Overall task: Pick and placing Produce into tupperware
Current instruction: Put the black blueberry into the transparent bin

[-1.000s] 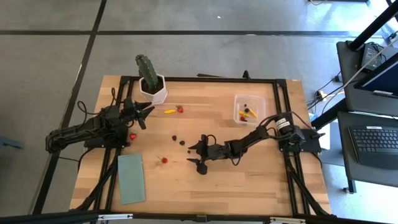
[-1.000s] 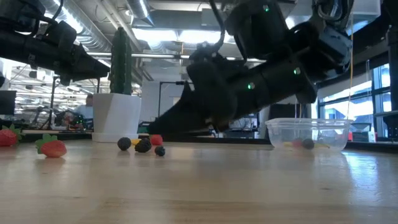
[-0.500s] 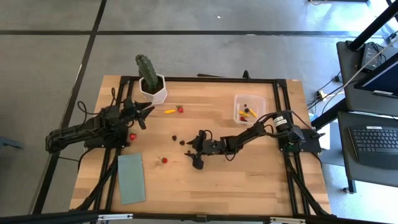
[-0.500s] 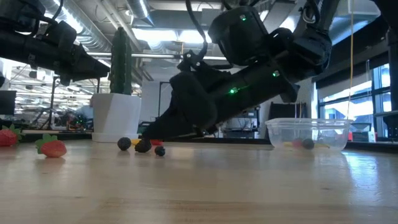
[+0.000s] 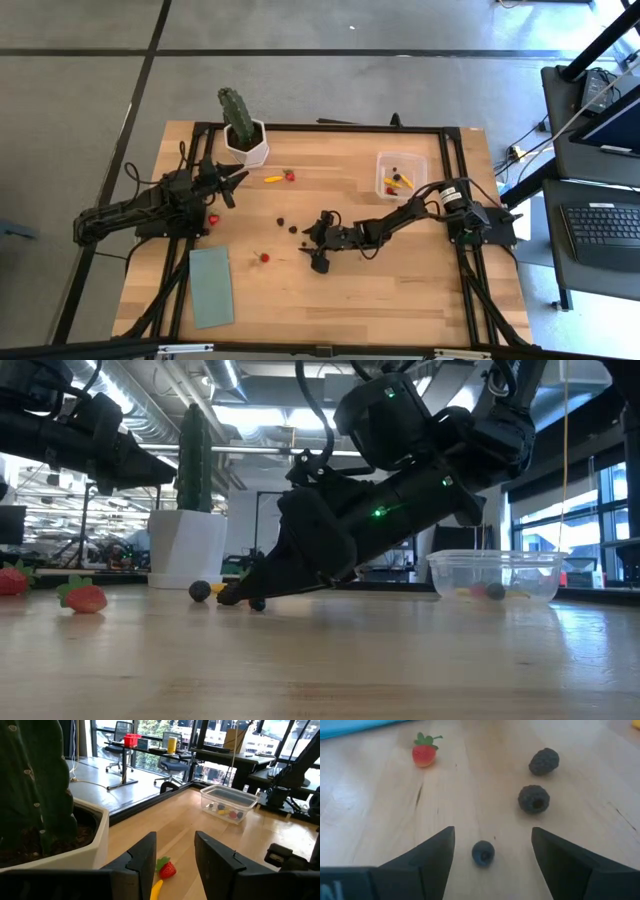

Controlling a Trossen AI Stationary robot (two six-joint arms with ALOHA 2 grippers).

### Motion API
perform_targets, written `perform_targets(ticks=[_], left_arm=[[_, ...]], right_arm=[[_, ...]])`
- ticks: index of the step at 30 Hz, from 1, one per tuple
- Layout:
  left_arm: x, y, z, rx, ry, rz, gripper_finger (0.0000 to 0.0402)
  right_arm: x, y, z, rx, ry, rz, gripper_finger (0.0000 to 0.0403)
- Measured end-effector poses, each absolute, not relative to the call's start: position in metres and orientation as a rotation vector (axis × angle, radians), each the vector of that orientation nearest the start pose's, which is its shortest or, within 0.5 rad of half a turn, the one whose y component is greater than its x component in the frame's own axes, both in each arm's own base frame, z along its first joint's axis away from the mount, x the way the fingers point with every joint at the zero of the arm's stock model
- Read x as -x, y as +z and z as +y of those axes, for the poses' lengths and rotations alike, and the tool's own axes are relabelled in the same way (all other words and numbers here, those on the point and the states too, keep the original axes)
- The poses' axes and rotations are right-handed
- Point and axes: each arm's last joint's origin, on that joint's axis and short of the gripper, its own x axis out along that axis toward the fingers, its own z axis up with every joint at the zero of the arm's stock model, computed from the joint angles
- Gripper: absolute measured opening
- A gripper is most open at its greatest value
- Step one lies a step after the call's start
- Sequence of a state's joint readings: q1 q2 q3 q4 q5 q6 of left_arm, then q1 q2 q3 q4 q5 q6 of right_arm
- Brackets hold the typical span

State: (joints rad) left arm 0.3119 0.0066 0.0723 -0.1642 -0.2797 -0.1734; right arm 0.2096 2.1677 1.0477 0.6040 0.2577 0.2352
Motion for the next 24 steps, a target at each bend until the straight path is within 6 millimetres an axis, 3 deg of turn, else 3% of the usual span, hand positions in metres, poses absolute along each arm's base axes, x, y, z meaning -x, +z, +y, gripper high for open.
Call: perform_targets(ticks=[14,24], left_arm=[[-0.085,0.172,0.036,0.170,0.598,0.048,0.0126],[-0.085,0.172,0.036,0.170,0.598,0.048,0.0126]], right_arm=[[-0.407,0.062,0.080,-0.164,-0.085,0.490,0.0261],[-0.406,0.059,0.080,-0.117,-0.077,0.514,0.0169]])
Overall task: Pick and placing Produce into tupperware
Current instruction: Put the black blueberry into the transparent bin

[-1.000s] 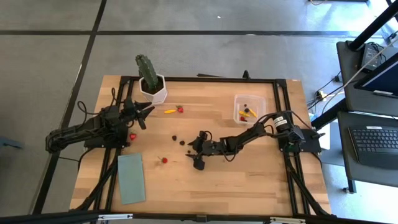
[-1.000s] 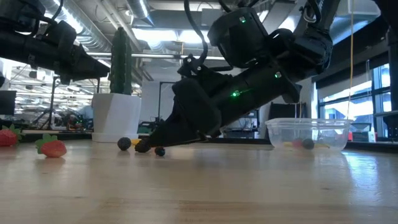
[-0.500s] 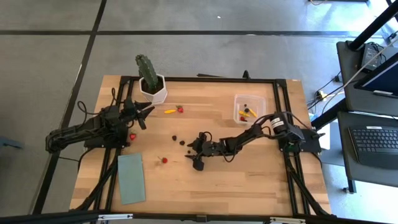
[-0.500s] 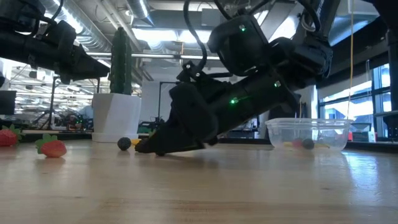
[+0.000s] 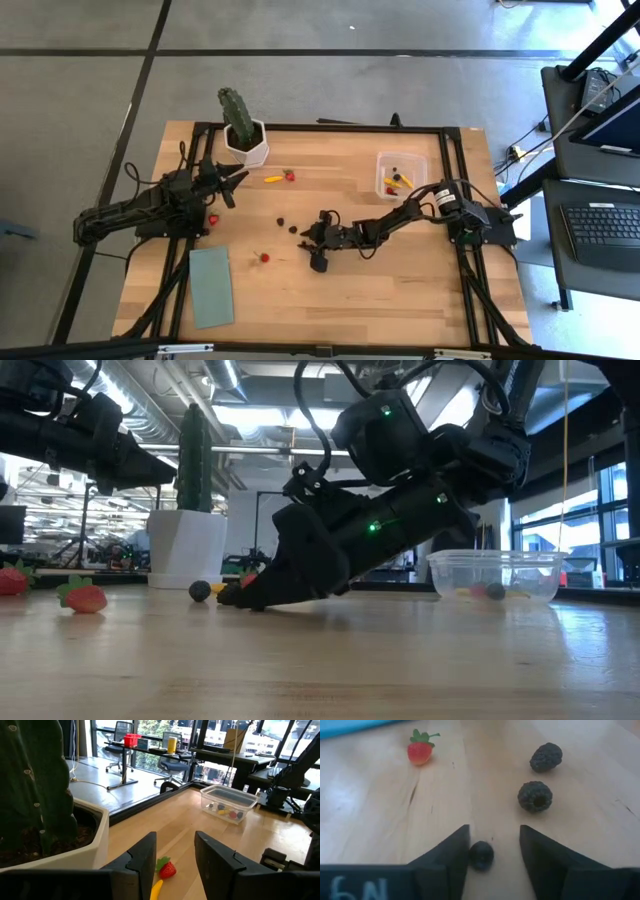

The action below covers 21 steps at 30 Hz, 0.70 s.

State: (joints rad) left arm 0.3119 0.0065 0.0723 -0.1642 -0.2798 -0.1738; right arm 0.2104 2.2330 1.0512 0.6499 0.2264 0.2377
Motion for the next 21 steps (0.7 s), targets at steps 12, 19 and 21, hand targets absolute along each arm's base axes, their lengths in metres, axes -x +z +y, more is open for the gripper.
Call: perform_targets(ticks=[12,19,21], left_arm=[[-0.085,0.172,0.036,0.169,0.598,0.048,0.0126],[-0.085,0.172,0.036,0.169,0.598,0.048,0.0126],[-0.085,0.172,0.036,0.169,0.598,0.049,0.0126]], right_arm=[[-0.403,0.056,0.079,-0.123,-0.120,0.568,0.0059],[-0.401,0.083,0.075,-0.166,-0.081,0.558,0.0052],[-0.400,0.101,0.072,-0.175,-0.087,0.536,0.0052]])
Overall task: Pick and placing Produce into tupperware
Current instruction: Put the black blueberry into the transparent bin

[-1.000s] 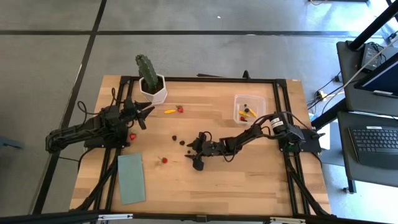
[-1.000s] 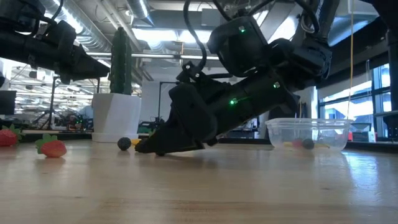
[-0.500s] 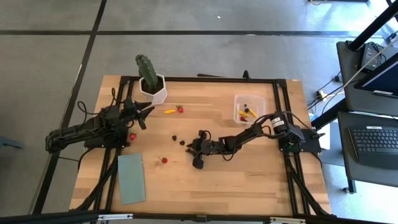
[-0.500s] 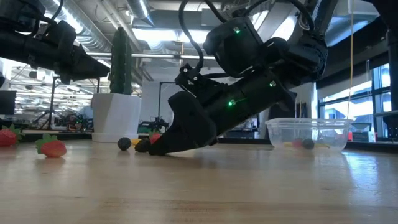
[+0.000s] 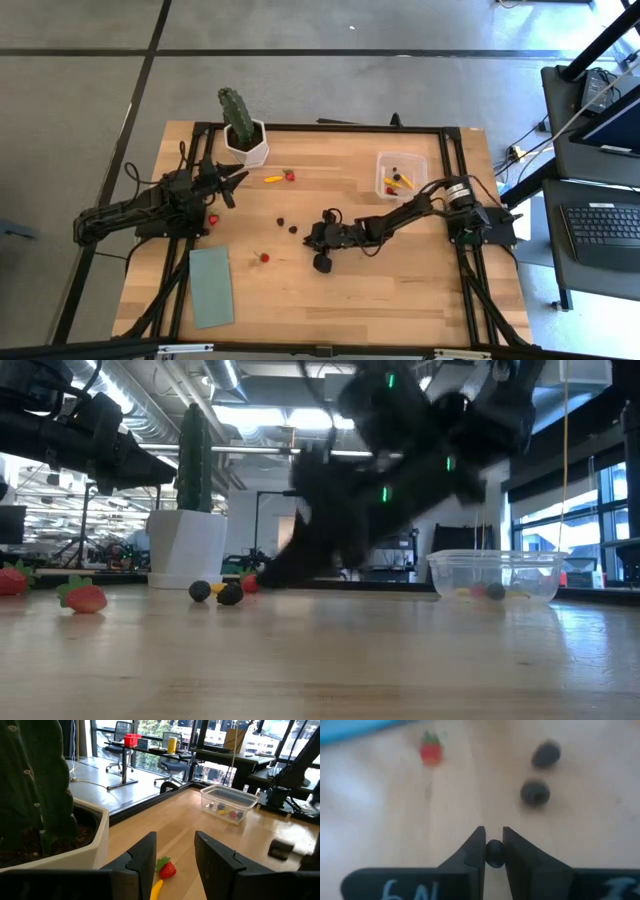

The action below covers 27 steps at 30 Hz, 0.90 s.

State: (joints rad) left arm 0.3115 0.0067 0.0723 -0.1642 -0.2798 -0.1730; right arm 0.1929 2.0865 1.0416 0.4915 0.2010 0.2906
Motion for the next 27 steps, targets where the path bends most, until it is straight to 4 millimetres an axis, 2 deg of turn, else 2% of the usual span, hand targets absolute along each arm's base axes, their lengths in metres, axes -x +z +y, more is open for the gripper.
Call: perform_targets(ticks=[4,7,11,15,18,21,24,27], left_arm=[[-0.085,0.172,0.036,0.170,0.598,0.048,0.0126],[-0.085,0.172,0.036,0.170,0.598,0.049,0.0126],[-0.085,0.172,0.036,0.169,0.598,0.048,0.0126],[-0.085,0.172,0.036,0.170,0.598,0.049,0.0126],[-0.085,0.172,0.036,0.170,0.598,0.048,0.0126],[-0.085,0.172,0.036,0.170,0.598,0.048,0.0126],[-0.085,0.172,0.036,0.170,0.600,0.048,0.0126],[-0.084,0.172,0.036,0.169,0.618,0.046,0.0126]], right_arm=[[-0.395,0.158,0.053,-0.197,-0.137,0.452,0.0052],[-0.379,0.201,0.035,-0.231,-0.192,0.443,0.0052],[-0.339,0.265,0.008,-0.359,-0.287,0.413,0.0052],[-0.282,0.303,-0.019,-0.561,-0.476,0.442,0.0052],[-0.239,0.318,-0.034,-0.703,-0.614,0.481,0.0052],[-0.207,0.316,-0.046,-0.759,-0.782,0.574,0.0051],[-0.192,0.308,-0.057,-0.783,-0.912,0.688,0.0051],[-0.191,0.298,-0.065,-0.791,-0.977,0.777,0.0051]])
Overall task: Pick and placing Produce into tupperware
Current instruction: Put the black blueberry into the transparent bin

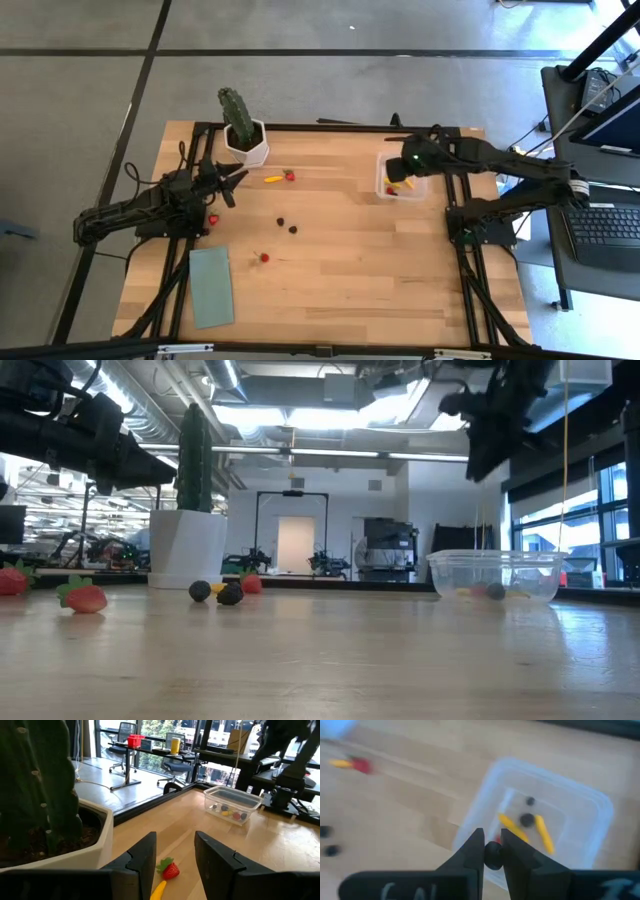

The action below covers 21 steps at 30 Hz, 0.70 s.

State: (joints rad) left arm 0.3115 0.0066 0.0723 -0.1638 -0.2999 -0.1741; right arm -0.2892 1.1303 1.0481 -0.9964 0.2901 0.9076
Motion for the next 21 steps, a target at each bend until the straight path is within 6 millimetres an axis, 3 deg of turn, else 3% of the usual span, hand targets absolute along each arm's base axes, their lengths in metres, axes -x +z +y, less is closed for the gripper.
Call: perform_targets(ticks=[11,21], left_arm=[[-0.084,0.172,0.036,0.197,0.623,0.037,0.0126],[-0.084,0.172,0.036,0.198,0.618,0.037,0.0126]], right_arm=[[-0.215,0.240,-0.118,-0.872,-0.966,1.144,0.0050],[-0.239,0.192,-0.139,-0.861,-0.931,1.296,0.0050]])
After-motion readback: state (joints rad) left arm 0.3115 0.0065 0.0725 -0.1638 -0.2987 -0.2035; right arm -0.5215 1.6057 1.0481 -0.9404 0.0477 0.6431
